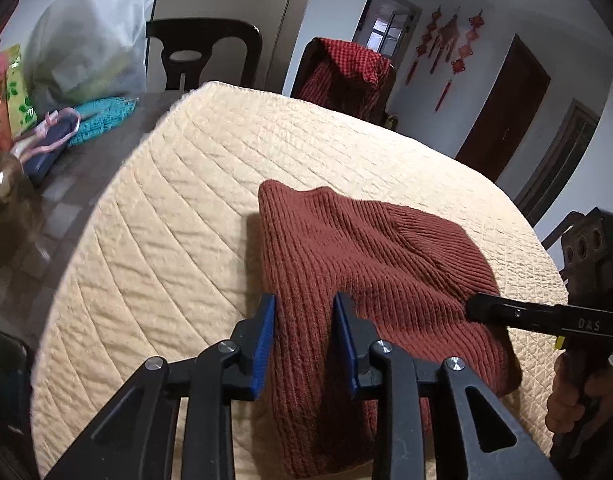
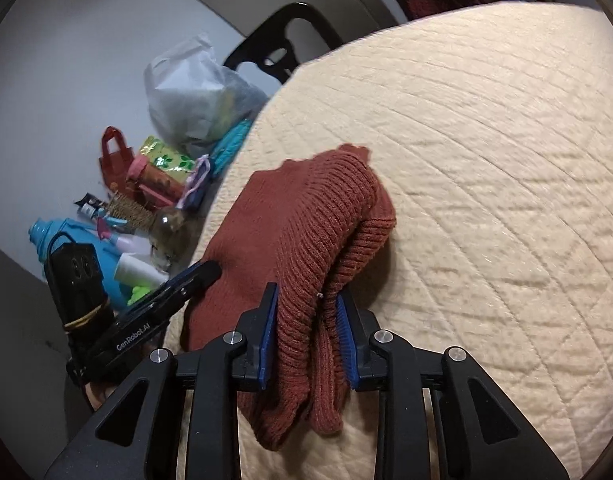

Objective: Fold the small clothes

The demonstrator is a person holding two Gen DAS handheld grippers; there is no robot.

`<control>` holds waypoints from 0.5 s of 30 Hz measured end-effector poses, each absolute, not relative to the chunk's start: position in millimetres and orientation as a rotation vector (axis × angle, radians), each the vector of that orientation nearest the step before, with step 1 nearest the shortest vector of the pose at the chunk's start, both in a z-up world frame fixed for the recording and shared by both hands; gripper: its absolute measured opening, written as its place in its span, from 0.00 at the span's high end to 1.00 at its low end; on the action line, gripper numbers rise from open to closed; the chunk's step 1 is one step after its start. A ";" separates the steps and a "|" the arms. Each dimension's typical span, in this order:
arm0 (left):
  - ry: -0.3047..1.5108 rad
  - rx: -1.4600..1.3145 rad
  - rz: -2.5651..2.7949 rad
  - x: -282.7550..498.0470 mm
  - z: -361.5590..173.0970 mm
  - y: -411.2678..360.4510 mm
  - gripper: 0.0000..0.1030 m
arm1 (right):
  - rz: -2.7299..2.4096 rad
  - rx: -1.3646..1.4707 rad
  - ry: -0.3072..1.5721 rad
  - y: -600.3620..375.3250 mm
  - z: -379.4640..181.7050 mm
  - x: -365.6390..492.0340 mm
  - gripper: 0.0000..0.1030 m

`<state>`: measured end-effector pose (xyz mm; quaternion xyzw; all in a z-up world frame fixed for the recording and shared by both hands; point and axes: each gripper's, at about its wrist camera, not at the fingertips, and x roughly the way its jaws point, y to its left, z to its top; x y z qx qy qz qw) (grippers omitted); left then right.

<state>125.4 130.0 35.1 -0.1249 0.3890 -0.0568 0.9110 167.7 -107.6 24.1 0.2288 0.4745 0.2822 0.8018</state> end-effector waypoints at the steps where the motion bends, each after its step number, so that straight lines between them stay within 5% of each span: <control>1: 0.799 -0.254 -0.124 123.5 36.3 128.1 0.69 | 0.606 0.495 1.007 -111.7 25.2 165.5 0.73; 8: 0.797 -0.205 -0.133 124.8 33.6 115.4 0.66 | 0.586 0.465 1.053 -121.9 12.3 163.8 0.71; 15: 0.724 -0.170 -0.071 112.4 63.5 116.8 0.67 | 0.529 0.340 0.859 -128.8 61.7 148.0 0.70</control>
